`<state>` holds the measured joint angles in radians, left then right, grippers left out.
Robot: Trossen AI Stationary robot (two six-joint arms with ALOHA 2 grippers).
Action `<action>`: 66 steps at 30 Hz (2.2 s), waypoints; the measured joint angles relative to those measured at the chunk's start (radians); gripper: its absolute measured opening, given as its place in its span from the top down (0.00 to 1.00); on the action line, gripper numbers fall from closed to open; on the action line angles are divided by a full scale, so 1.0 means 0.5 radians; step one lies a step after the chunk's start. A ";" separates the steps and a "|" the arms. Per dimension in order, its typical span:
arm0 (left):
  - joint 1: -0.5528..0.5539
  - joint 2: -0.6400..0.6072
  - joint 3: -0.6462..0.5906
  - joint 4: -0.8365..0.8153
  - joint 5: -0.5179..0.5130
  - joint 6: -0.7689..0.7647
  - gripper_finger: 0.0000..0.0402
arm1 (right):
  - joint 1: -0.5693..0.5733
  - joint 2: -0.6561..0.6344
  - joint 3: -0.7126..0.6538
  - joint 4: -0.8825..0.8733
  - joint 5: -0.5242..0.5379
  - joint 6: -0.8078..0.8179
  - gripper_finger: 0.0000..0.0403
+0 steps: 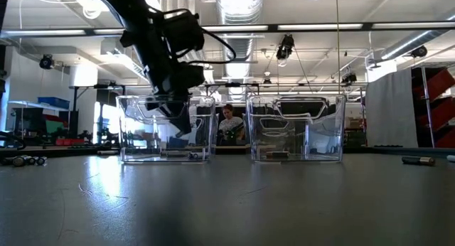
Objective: Sort batteries
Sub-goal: Put the white battery into the left transparent bin
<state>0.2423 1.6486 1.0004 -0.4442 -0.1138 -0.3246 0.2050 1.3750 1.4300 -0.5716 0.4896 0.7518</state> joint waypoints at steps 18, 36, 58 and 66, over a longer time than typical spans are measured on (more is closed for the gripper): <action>0.023 0.179 0.000 0.032 -0.049 0.409 0.97 | 0.000 0.000 0.002 -0.001 0.000 0.020 0.65; 0.016 0.222 0.001 0.052 -0.089 0.557 0.83 | -0.026 0.002 0.002 -0.527 0.031 0.815 0.50; -0.006 -0.884 0.002 0.180 -0.018 0.685 0.58 | 0.031 -0.133 -0.937 -1.323 -0.548 2.576 0.44; -0.008 -1.160 0.002 0.199 0.004 0.659 0.58 | 0.050 -0.226 -1.270 -1.192 -0.851 2.701 0.44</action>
<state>0.2382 1.0685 1.0012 -0.3445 -0.1120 0.0048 0.2300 1.2623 0.7951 -1.1675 0.0642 2.1025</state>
